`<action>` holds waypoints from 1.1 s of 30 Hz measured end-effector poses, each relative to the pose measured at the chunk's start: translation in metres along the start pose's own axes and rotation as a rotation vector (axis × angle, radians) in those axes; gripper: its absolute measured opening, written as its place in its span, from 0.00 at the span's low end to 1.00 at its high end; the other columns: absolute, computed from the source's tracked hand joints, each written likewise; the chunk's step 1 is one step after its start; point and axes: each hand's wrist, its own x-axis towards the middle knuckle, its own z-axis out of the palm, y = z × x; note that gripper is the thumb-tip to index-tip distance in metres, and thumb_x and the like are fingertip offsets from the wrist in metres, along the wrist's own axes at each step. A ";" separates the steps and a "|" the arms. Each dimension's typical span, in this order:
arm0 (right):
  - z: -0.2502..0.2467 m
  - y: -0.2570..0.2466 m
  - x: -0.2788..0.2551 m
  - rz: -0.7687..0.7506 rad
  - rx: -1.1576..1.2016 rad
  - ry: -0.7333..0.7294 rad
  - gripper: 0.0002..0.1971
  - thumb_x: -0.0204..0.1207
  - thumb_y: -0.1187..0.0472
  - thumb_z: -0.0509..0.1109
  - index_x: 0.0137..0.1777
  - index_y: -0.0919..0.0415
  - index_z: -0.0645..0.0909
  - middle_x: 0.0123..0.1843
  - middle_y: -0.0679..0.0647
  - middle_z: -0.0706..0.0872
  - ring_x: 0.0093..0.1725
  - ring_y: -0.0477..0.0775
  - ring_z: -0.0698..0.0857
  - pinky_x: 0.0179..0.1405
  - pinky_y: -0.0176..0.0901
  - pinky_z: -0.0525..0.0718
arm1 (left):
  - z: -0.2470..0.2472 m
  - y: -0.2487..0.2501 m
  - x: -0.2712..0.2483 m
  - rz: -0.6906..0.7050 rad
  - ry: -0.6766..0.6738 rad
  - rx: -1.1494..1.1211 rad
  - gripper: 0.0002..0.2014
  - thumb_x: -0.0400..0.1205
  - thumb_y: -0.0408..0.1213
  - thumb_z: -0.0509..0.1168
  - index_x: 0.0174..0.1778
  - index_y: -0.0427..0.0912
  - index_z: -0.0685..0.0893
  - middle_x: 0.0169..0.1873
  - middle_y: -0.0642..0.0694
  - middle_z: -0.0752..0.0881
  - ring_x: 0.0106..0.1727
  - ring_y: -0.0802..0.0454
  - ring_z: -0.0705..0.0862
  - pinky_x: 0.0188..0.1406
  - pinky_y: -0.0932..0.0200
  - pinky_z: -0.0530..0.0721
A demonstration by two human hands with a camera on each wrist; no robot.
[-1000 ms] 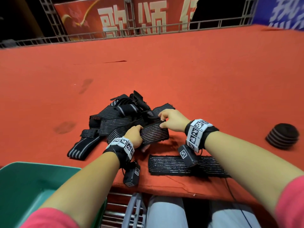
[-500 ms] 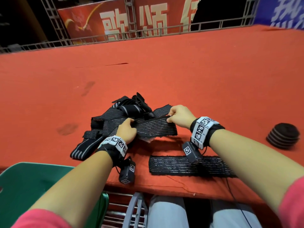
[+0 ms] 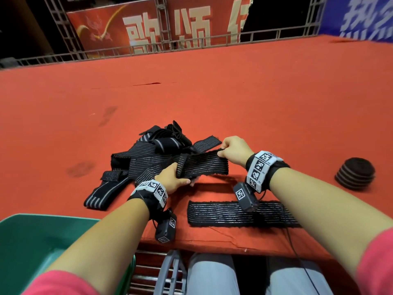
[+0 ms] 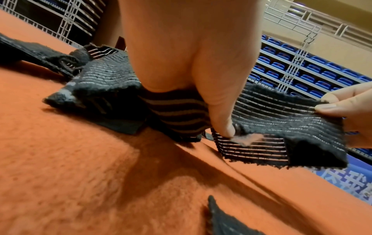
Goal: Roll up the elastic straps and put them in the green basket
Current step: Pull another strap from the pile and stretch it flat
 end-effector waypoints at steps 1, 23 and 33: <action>-0.001 0.001 0.000 0.006 0.004 0.005 0.05 0.73 0.63 0.76 0.41 0.62 0.81 0.43 0.56 0.86 0.44 0.57 0.81 0.42 0.45 0.78 | 0.001 0.000 0.002 0.006 0.001 -0.003 0.22 0.62 0.56 0.74 0.48 0.58 0.78 0.44 0.61 0.90 0.52 0.57 0.88 0.65 0.44 0.82; -0.009 0.030 -0.001 0.118 -0.115 -0.006 0.06 0.72 0.59 0.79 0.43 0.59 0.85 0.44 0.55 0.88 0.48 0.58 0.85 0.43 0.41 0.77 | 0.000 0.039 0.000 -0.040 0.163 0.229 0.17 0.80 0.29 0.59 0.58 0.55 0.79 0.56 0.49 0.86 0.64 0.41 0.80 0.70 0.25 0.65; 0.049 -0.020 -0.002 -0.314 -0.210 -0.316 0.36 0.75 0.60 0.76 0.83 0.52 0.68 0.77 0.53 0.79 0.71 0.55 0.80 0.64 0.35 0.73 | -0.004 0.038 -0.006 0.046 0.169 0.318 0.16 0.77 0.26 0.59 0.54 0.52 0.78 0.53 0.50 0.80 0.60 0.43 0.80 0.59 0.33 0.71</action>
